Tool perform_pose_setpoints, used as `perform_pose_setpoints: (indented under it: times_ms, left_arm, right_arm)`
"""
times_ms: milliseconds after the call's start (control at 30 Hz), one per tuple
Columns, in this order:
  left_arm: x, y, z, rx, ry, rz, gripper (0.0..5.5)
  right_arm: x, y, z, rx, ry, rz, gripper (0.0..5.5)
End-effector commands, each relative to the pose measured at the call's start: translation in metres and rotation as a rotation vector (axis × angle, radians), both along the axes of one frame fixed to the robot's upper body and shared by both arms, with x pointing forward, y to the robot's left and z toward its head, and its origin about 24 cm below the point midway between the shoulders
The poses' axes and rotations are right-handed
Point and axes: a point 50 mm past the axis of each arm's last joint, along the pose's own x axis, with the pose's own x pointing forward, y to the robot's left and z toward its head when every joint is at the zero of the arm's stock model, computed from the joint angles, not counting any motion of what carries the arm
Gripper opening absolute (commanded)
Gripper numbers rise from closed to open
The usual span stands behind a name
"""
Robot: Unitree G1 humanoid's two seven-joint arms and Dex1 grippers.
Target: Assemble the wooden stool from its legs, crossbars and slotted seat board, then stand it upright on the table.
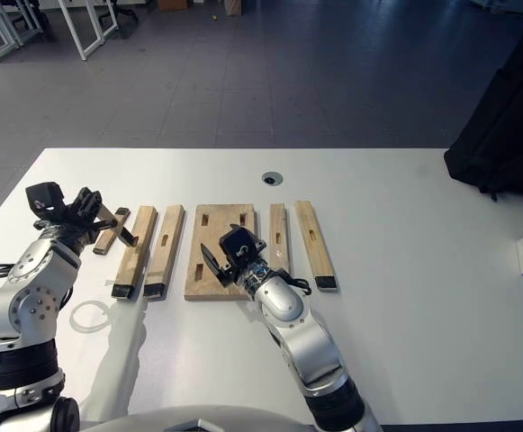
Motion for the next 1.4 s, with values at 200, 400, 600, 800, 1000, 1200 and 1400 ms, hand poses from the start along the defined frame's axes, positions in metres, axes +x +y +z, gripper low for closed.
perform_pose_setpoints:
  times_ms: [200,400,600,800,1000,1200,1400]
  left_arm:
    - [0.006,-0.002,-0.010,-0.029,-0.008,-0.002,0.44]
    - [0.006,0.004,-0.014,-0.019,0.004,0.010,0.44]
    - [0.007,0.006,-0.020,-0.008,0.012,0.020,0.44]
    - [0.015,0.001,-0.022,-0.008,0.013,0.009,0.44]
    - [0.018,-0.002,-0.019,0.017,0.016,-0.020,0.44]
    - [0.007,0.009,-0.055,0.112,0.153,-0.002,0.44]
    - [-0.008,0.007,-0.087,0.123,0.238,-0.012,0.44]
  right_arm:
    - [0.003,0.002,0.003,-0.010,-0.003,0.020,3.56]
    - [0.003,0.001,0.003,-0.014,-0.002,0.026,3.56]
    - [0.003,0.000,0.003,-0.024,0.000,0.038,3.56]
    - [0.003,0.000,0.003,-0.030,0.002,0.047,3.56]
    - [0.003,0.000,0.003,-0.032,0.004,0.050,3.56]
    - [0.003,0.001,0.003,-0.030,0.001,0.045,3.56]
    - [0.003,0.000,0.004,-0.031,-0.004,0.038,3.56]
